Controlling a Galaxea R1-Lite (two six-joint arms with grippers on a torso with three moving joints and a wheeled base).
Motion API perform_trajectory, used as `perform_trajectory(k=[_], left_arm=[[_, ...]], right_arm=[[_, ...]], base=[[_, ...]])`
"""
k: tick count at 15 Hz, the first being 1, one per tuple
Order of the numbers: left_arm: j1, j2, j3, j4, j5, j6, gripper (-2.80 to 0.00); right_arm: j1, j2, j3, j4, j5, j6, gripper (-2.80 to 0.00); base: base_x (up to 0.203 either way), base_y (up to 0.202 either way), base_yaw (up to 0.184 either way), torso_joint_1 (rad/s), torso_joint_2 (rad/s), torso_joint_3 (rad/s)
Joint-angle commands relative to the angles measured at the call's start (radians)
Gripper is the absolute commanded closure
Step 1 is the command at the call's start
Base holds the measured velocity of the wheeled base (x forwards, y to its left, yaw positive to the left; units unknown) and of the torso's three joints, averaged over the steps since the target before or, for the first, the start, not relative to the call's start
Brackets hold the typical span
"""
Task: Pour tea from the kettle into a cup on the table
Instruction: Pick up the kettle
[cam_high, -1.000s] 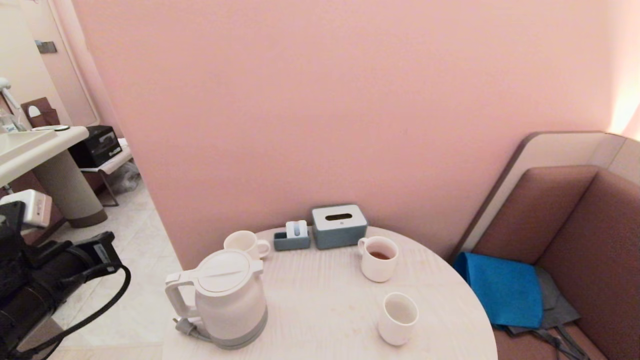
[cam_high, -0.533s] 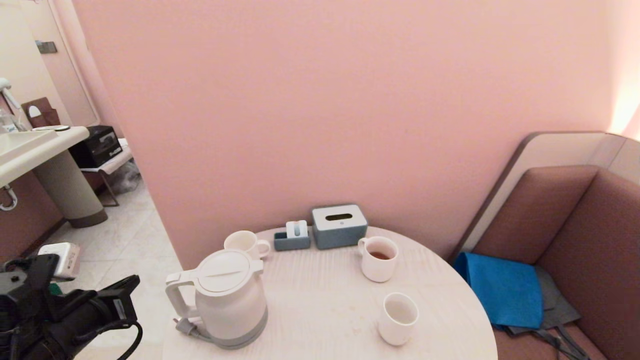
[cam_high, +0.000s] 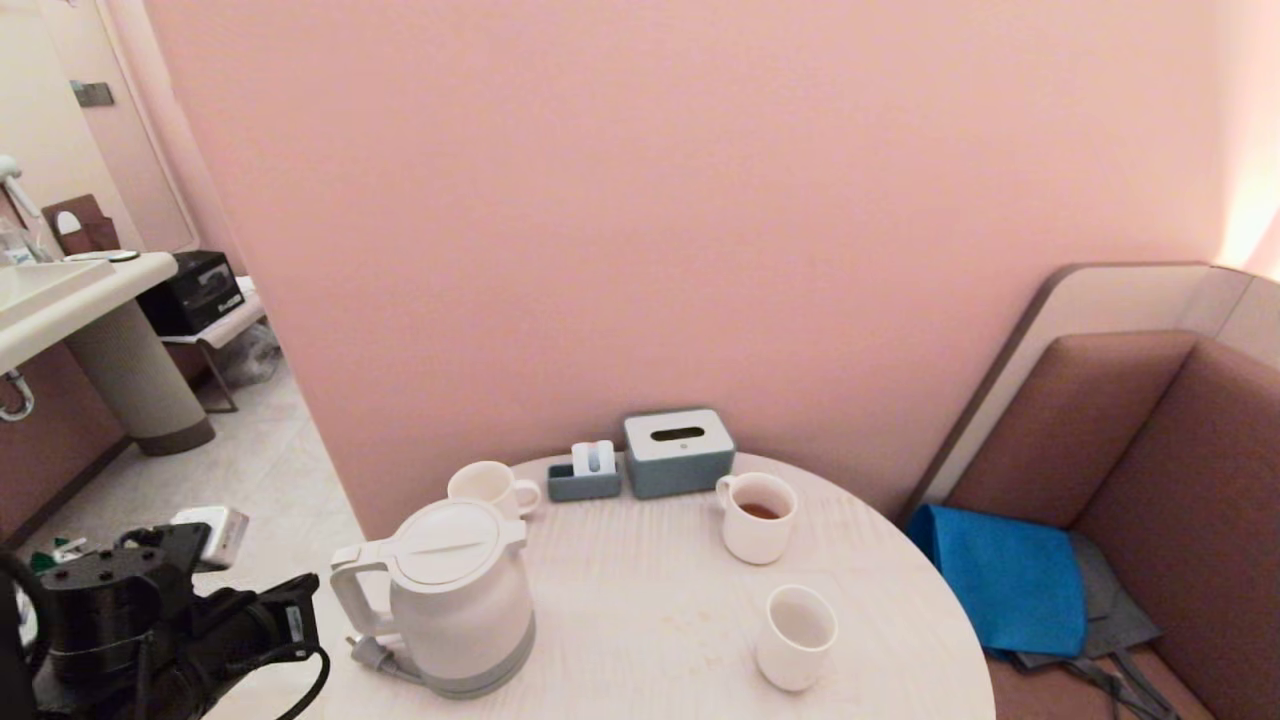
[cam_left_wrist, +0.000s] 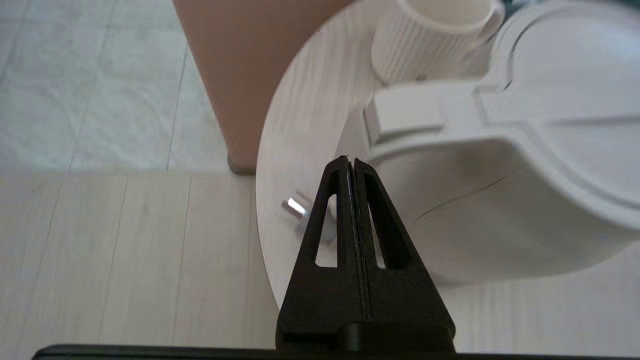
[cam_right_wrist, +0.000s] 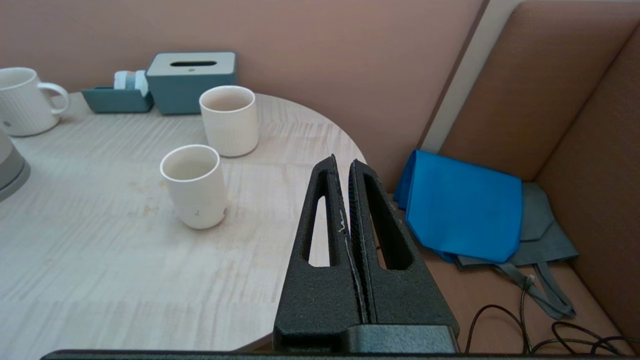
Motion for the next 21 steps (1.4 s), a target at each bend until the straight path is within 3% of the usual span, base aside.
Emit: perform_trajectory(k=[1, 7, 10, 18, 19, 20, 21], left_arm=[[0.0, 0.07, 0.0, -0.049, 0.0, 0.001, 0.0], [-0.001, 0.039, 0.0, -0.049, -0.006, 0.003, 0.0], [-0.021, -0.06, 0.0, 0.087, -0.008, 0.005, 0.0], [-0.026, -0.02, 0.0, 0.139, -0.005, 0.005, 0.0], [-0.029, -0.026, 0.0, 0.168, -0.005, 0.007, -2.31], [-0.031, -0.04, 0.0, 0.187, -0.006, 0.007, -2.8], [-0.034, -0.051, 0.0, 0.199, -0.006, 0.006, -2.8]], right_arm=[[0.001, 0.001, 0.0, 0.0, 0.0, -0.001, 0.0], [0.001, 0.001, 0.0, 0.0, 0.0, -0.001, 0.0], [0.001, 0.001, 0.0, 0.0, 0.0, -0.001, 0.0], [0.001, 0.001, 0.0, 0.0, 0.0, -0.001, 0.0], [0.001, 0.001, 0.0, 0.0, 0.0, -0.001, 0.0], [0.001, 0.001, 0.0, 0.0, 0.0, -0.001, 0.0], [0.001, 0.001, 0.0, 0.0, 0.0, -0.001, 0.0]], base=[[0.0, 0.0, 0.0, 0.0, 0.0, 0.0], [0.0, 0.0, 0.0, 0.0, 0.0, 0.0], [0.0, 0.0, 0.0, 0.0, 0.0, 0.0], [0.0, 0.0, 0.0, 0.0, 0.0, 0.0], [0.0, 0.0, 0.0, 0.0, 0.0, 0.0], [0.0, 0.0, 0.0, 0.0, 0.0, 0.0], [0.0, 0.0, 0.0, 0.0, 0.0, 0.0]])
